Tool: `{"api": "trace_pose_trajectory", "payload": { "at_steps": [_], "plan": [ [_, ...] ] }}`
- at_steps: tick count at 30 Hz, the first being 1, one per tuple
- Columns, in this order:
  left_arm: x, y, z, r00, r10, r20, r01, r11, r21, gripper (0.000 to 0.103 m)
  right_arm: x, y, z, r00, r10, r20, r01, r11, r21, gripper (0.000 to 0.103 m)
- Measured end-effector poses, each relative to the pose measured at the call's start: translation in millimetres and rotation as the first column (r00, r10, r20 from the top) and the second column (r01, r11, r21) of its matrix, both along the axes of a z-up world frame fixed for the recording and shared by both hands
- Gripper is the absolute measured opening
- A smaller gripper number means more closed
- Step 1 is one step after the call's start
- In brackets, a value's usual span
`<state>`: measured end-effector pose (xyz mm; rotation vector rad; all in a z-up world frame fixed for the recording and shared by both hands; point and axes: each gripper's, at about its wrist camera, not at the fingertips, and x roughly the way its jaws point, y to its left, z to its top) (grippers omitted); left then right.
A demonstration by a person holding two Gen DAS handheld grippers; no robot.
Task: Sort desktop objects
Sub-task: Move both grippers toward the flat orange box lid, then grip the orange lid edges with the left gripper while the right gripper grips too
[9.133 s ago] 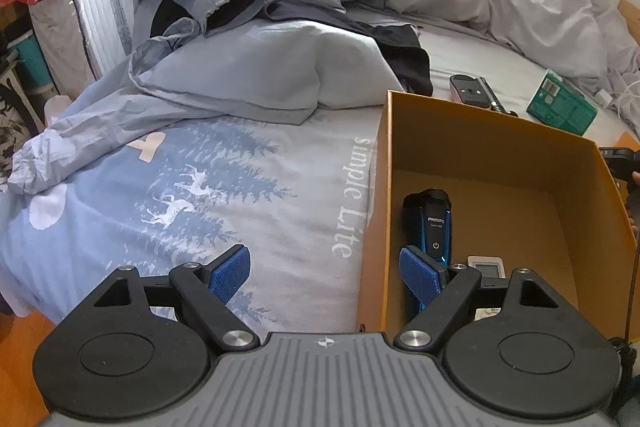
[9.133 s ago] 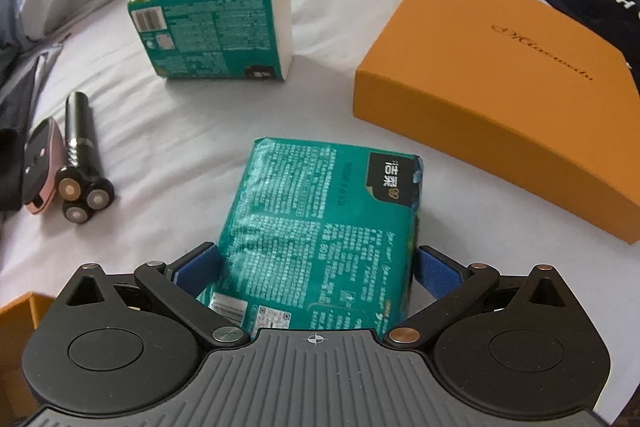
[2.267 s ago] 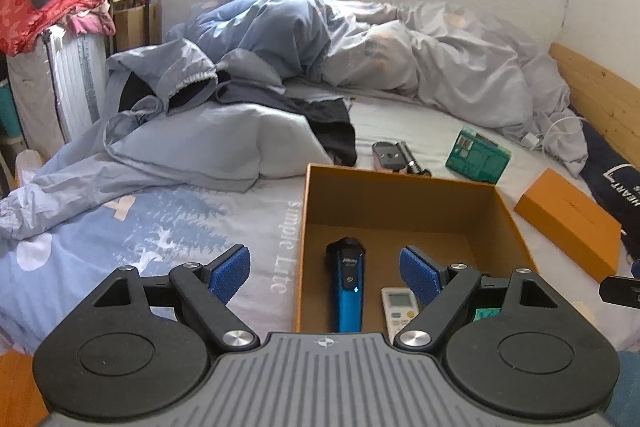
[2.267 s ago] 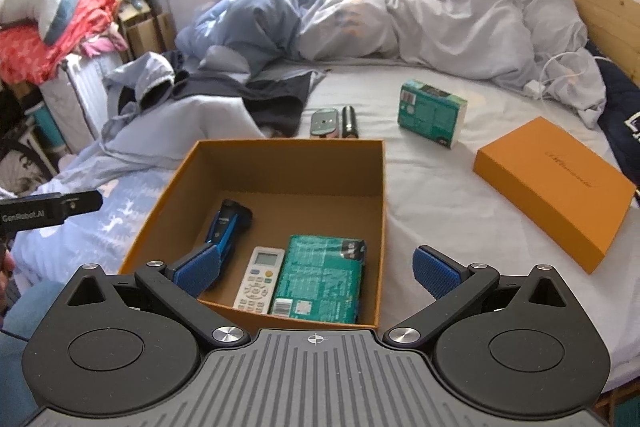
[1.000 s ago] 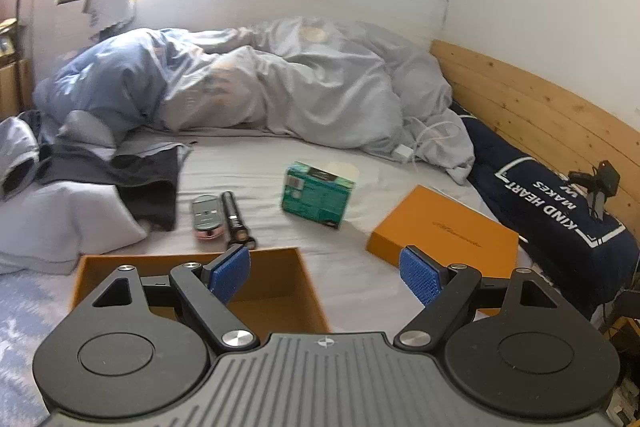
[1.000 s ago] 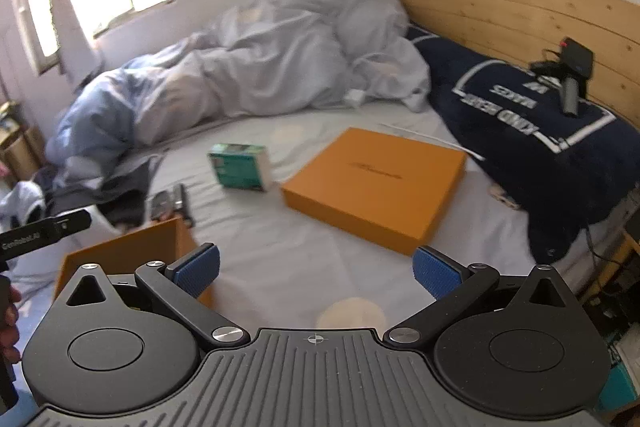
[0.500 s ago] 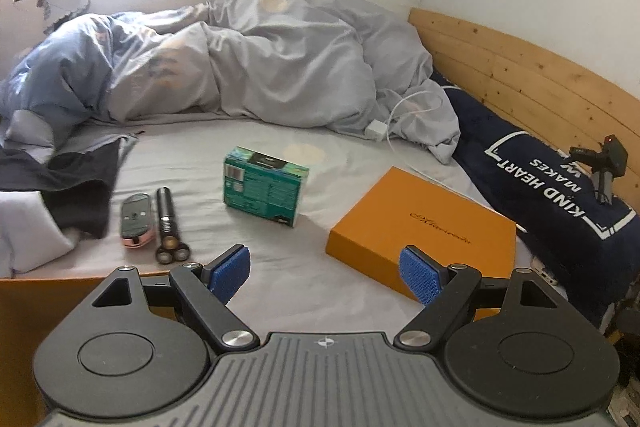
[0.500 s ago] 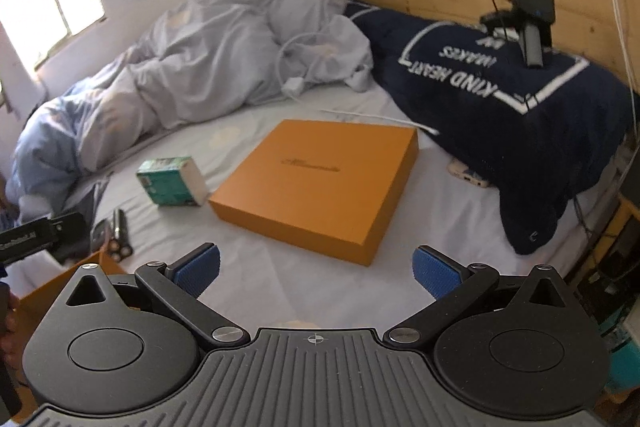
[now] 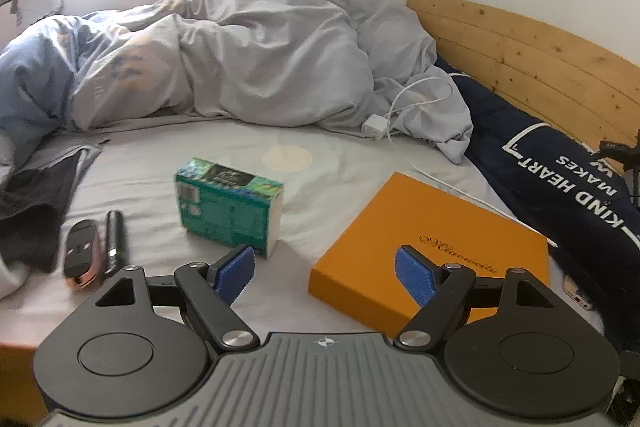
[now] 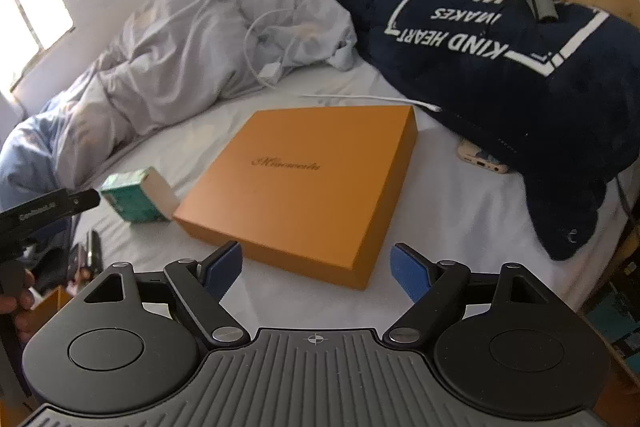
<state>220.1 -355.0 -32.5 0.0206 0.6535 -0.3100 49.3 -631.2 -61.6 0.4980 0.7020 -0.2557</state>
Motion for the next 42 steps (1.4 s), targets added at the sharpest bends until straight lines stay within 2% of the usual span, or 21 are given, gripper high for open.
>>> {"api": "trace_pose_trajectory", "payload": {
  "at_steps": [15,22,28,32,35,42],
  "plan": [
    [81.1,-43.5,-71.6,0.999,-0.023,-0.031,0.027,0.993,0.116,0.083,43.6,-29.7,-62.1,0.996,-0.087,-0.023,0.088,0.994,0.064,0.08],
    [113.4,-56.4,-95.2,0.994,-0.108,-0.026,0.11,0.988,0.106,0.083,61.5,-39.4,-82.5,0.992,-0.125,-0.024,0.127,0.988,0.091,0.078],
    [137.8,-70.6,-111.1,0.974,-0.217,-0.064,0.223,0.969,0.107,0.081,86.1,-53.2,-98.2,0.988,-0.153,-0.022,0.154,0.982,0.108,0.078],
    [149.7,-77.4,-114.7,0.955,-0.288,-0.066,0.294,0.952,0.089,0.081,104.7,-62.0,-108.6,0.987,-0.158,-0.033,0.161,0.98,0.117,0.077],
    [159.2,-79.1,-117.9,0.943,-0.323,-0.078,0.327,0.943,0.056,0.082,114.0,-66.2,-114.9,0.985,-0.164,-0.045,0.168,0.977,0.129,0.07],
    [167.7,-80.7,-129.4,0.923,-0.371,-0.098,0.368,0.929,-0.045,0.088,113.5,-68.8,-116.9,0.987,-0.15,-0.057,0.157,0.977,0.143,0.072]
  ]
}}
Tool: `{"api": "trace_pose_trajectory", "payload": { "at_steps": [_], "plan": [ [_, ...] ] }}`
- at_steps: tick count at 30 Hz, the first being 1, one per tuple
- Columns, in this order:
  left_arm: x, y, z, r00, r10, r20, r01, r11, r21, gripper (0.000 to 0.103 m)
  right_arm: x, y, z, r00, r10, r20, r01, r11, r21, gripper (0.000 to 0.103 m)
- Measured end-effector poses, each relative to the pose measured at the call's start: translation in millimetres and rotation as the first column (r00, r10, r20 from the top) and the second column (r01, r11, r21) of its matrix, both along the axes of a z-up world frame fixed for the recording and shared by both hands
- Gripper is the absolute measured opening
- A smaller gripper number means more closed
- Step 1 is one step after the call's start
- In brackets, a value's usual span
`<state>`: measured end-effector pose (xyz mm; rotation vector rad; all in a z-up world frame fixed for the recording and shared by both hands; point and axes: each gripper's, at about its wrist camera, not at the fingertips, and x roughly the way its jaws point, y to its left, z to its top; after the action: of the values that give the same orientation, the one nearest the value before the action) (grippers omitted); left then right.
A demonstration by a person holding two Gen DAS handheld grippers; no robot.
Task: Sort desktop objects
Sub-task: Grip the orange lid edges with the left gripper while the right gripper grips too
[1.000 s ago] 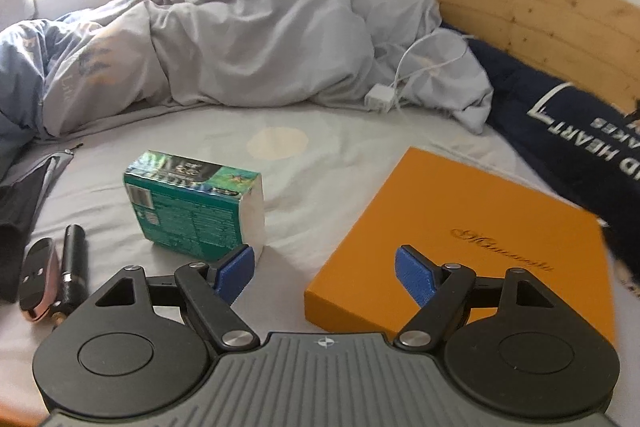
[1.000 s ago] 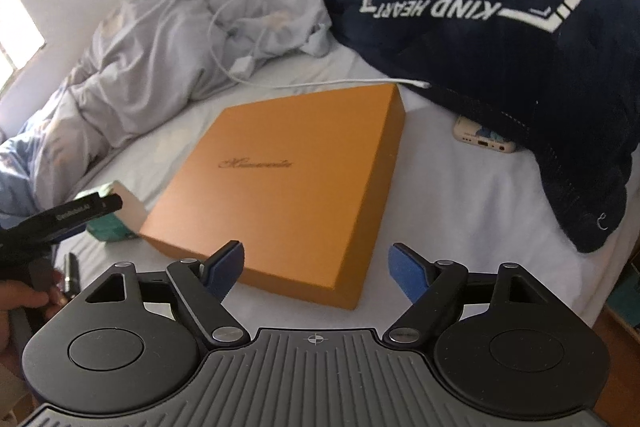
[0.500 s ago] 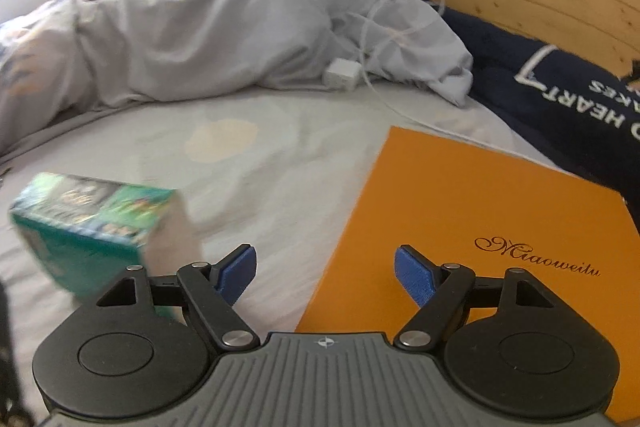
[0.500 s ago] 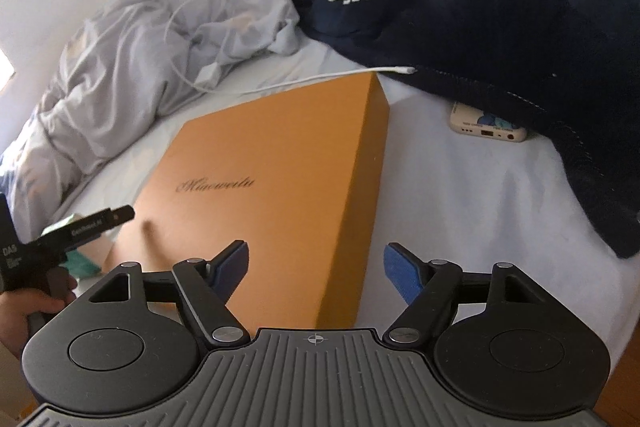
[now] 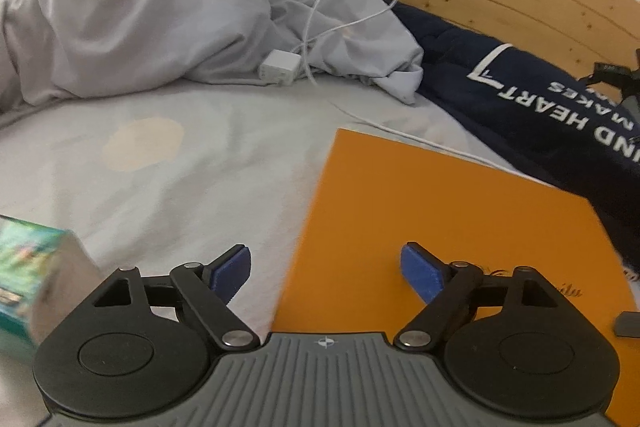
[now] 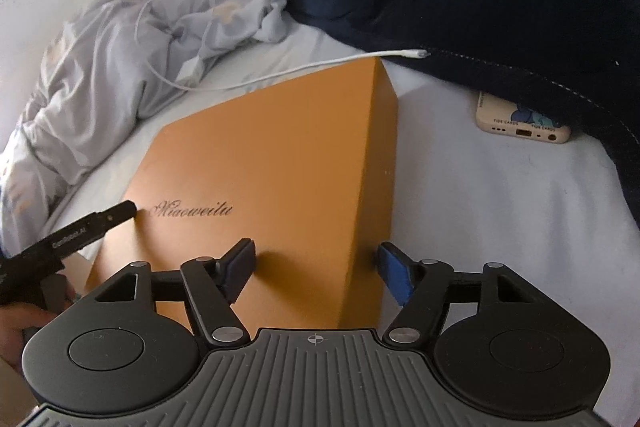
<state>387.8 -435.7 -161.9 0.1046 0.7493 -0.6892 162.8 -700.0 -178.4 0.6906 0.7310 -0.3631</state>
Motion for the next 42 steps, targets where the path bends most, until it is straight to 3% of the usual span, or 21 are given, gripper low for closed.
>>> {"api": "trace_pose_trajectory", "payload": {
  "at_steps": [5,9,14,24,30,35,36,37,38,42],
  "plan": [
    [-2.5,-16.1,-4.1,0.999,-0.036,-0.019,0.036,0.999,-0.011,0.095,-1.0,-1.7,-1.0,1.0,0.01,-0.007,-0.01,1.0,0.011,0.077],
    [-4.5,-16.1,-5.7,1.0,-0.03,-0.004,0.03,0.999,-0.015,0.094,-1.8,-3.0,-1.8,1.0,0.019,-0.012,-0.019,1.0,0.019,0.077],
    [-3.5,-5.5,-3.8,1.0,-0.002,-0.011,0.001,0.999,-0.041,0.079,-2.8,-4.7,-2.8,0.999,0.029,-0.019,-0.029,0.999,0.03,0.075],
    [-24.9,9.8,3.9,0.997,-0.003,-0.073,0.001,1.0,-0.026,0.075,-4.8,-8.1,-4.7,0.998,0.051,-0.032,-0.049,0.997,0.052,0.073],
    [-52.5,22.8,6.3,0.993,-0.063,-0.096,0.062,0.998,-0.014,0.073,-6.0,-10.2,-5.9,0.997,0.064,-0.039,-0.061,0.996,0.065,0.067],
    [-34.7,36.6,1.9,0.978,-0.095,-0.185,0.084,0.994,-0.065,0.071,-7.0,-11.9,-6.9,0.996,0.074,-0.046,-0.071,0.995,0.076,0.067],
    [-32.1,38.3,0.3,0.977,-0.088,-0.192,0.076,0.995,-0.066,0.078,-7.3,-12.2,-7.1,0.996,0.077,-0.047,-0.073,0.994,0.078,0.07],
    [-30.7,38.9,-1.6,0.977,-0.071,-0.202,0.062,0.997,-0.052,0.096,-7.5,-12.5,-7.3,0.996,0.079,-0.048,-0.075,0.994,0.08,0.072],
    [-29.9,39.0,-4.3,0.976,-0.063,-0.21,0.054,0.998,-0.044,0.103,-7.7,-12.9,-7.5,0.996,0.081,-0.049,-0.077,0.994,0.082,0.076],
    [-28.8,37.6,-12.4,0.963,-0.081,-0.256,0.064,0.995,-0.073,0.103,-8.5,-14.2,-8.3,0.995,0.09,-0.054,-0.085,0.992,0.091,0.086]
  ]
}}
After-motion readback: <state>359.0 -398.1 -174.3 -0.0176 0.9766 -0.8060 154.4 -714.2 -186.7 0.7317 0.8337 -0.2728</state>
